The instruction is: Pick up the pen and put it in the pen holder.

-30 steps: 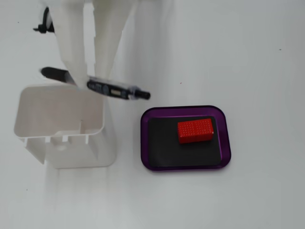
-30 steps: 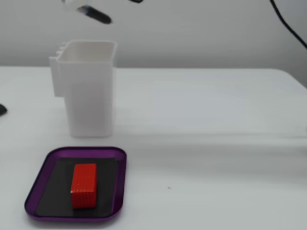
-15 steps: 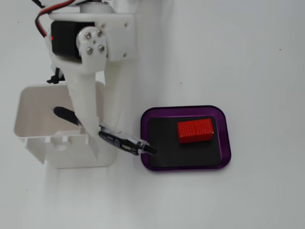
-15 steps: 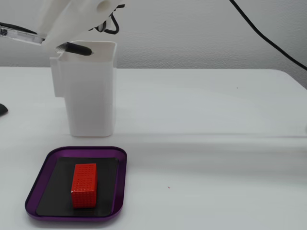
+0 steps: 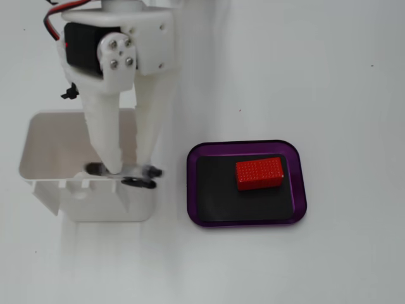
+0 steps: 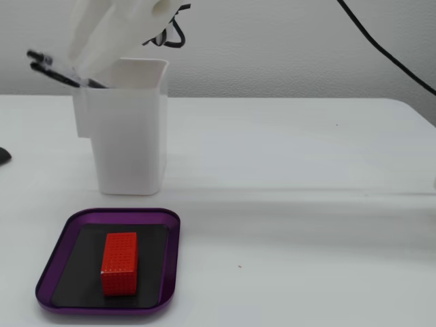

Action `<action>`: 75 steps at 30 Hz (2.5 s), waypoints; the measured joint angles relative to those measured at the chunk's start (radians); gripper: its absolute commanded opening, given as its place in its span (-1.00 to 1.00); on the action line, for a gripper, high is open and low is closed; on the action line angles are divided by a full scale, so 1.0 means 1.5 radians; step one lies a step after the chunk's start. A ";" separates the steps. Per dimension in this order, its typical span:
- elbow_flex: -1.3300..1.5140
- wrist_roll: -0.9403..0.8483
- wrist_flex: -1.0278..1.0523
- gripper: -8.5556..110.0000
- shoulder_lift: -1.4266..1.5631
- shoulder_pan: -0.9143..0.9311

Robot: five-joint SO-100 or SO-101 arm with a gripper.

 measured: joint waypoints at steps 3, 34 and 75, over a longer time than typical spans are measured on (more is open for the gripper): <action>-0.029 -0.036 0.038 -0.67 0.018 -0.001; 0.487 -0.271 0.343 -0.68 0.850 -0.002; 1.522 -0.271 0.077 -0.86 1.436 -0.006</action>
